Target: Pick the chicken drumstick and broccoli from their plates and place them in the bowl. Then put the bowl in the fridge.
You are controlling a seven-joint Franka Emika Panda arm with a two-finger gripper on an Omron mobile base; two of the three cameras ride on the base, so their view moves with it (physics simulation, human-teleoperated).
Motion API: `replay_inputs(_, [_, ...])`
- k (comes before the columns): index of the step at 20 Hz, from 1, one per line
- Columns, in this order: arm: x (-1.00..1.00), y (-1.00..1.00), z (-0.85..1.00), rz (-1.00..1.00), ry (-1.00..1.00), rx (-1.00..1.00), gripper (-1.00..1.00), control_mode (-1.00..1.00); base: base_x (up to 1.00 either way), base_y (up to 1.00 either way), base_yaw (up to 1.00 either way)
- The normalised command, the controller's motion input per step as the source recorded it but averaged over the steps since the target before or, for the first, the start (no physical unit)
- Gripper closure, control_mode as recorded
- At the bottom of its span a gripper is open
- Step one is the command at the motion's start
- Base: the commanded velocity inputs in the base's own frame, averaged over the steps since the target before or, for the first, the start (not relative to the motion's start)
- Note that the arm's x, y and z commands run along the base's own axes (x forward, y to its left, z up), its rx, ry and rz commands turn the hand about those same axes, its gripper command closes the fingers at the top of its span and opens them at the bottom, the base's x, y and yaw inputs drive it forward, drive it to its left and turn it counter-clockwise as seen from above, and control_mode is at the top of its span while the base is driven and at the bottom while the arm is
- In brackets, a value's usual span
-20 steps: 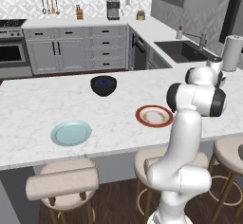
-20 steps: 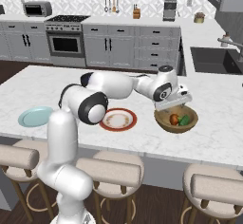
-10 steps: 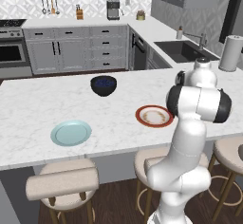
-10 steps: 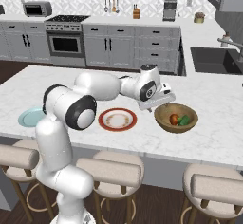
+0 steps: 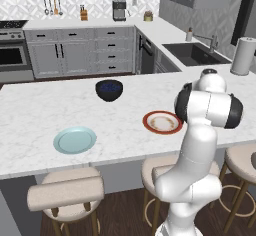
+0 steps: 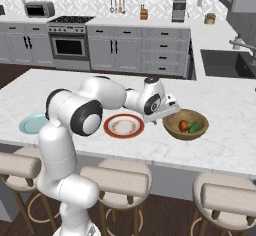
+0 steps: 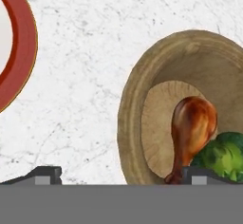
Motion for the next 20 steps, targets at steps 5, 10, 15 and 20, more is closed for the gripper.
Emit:
replay_inputs(5, [0.24, 0.00, -0.12, 0.01, 0.00, 0.00, -1.00, -1.00, 0.00, 0.00, 0.00])
replay_inputs(10, [0.24, 0.00, -0.09, 0.00, 0.00, 0.00, -1.00, -1.00, 0.00, 0.00, 0.00])
replay_inputs(15, [0.15, 0.00, -0.19, 0.00, 0.00, 0.00, -1.00, -1.00, 0.00, 0.00, 0.00])
replay_inputs(20, [0.07, -0.11, -0.25, 0.00, 0.00, 0.00, -1.00, -1.00, 0.00, 0.00, 0.00])
